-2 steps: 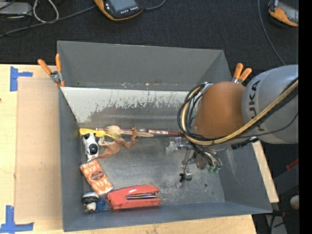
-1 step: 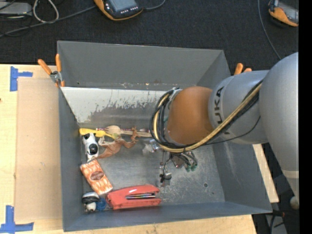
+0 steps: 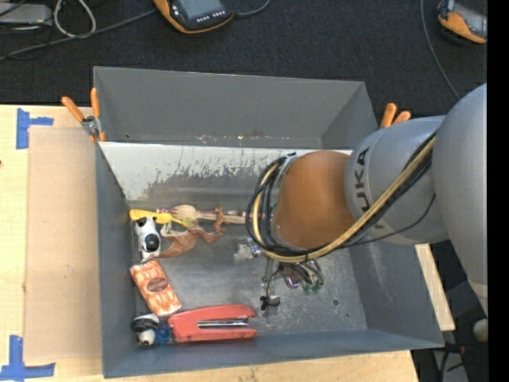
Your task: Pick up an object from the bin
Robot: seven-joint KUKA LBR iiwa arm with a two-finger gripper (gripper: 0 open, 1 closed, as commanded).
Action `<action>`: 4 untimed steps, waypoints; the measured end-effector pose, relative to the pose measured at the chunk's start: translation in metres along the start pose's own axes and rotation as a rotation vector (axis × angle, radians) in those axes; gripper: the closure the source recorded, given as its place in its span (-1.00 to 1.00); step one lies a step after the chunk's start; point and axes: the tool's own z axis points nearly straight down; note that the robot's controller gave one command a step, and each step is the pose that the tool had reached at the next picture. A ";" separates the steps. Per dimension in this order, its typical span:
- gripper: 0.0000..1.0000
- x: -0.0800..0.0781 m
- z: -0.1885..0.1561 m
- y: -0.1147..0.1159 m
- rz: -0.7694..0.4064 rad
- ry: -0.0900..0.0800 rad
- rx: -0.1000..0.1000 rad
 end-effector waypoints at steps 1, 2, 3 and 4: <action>-1.00 0.005 -0.012 0.014 0.015 0.000 0.002; -1.00 0.024 -0.078 -0.002 0.186 0.007 -0.001; -1.00 0.016 -0.055 0.040 0.168 0.001 -0.001; -1.00 0.013 -0.017 0.056 0.023 0.000 0.000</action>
Offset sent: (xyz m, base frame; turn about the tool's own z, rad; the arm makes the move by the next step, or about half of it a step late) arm -0.0315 -0.0342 0.1303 0.3100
